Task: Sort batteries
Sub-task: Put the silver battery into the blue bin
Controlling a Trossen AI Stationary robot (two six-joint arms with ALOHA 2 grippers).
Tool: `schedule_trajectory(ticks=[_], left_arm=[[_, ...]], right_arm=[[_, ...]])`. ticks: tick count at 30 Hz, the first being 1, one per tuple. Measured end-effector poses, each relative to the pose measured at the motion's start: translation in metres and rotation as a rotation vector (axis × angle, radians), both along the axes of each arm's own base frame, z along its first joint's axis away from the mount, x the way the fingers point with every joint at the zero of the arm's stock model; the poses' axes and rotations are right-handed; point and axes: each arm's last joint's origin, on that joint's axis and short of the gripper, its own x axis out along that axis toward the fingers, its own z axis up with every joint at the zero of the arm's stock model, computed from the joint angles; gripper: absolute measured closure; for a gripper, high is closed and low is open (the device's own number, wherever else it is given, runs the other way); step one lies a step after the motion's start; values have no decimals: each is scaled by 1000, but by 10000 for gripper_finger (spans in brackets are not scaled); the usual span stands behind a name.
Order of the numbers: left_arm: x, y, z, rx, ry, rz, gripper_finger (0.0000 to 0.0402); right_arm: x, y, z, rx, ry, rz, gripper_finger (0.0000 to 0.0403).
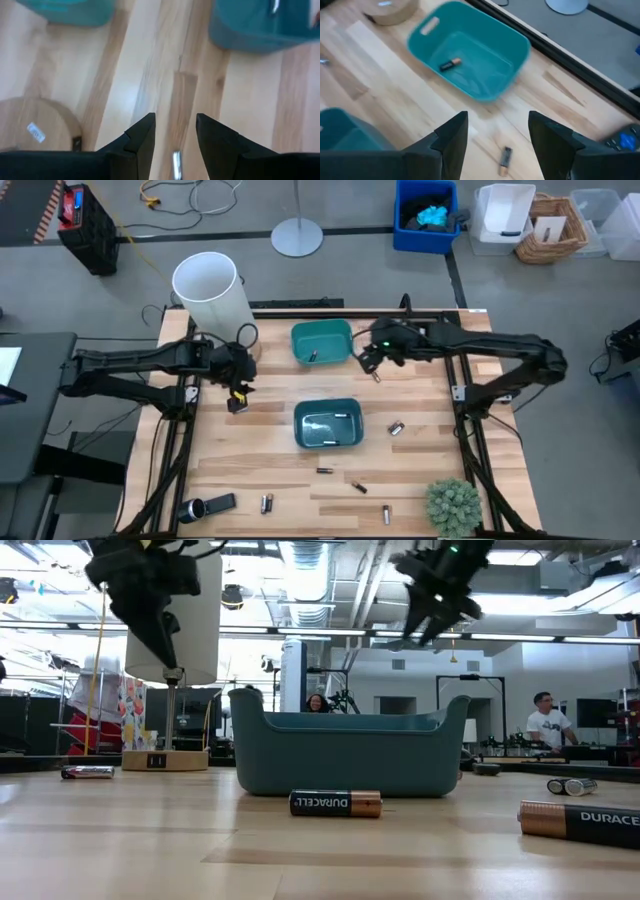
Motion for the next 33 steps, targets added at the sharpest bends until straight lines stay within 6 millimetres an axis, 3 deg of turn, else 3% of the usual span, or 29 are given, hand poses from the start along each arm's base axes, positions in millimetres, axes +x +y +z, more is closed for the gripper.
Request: schedule_trajectory(ticks=[7,10,13,18,27,33], left_arm=[[-20,-13,-39,-24,62,-38,256],[-19,-18,-29,-7,-62,-62,254],[-26,-20,-25,6,-81,-62,254],[-26,-21,-30,-119,-55,122,254],[-12,-26,-101,-120,245,337,254],[-2,-26,-111,-109,262,356,254]], right_arm=[[-24,-15,-21,-77,-70,-22,179],[-25,-23,-22,-153,-78,15,179],[-24,-31,-20,-236,-49,70,179],[-17,-38,-14,-370,-53,145,179],[-8,-19,-11,-479,3,325,179],[-4,-3,-10,-498,-5,401,179]])
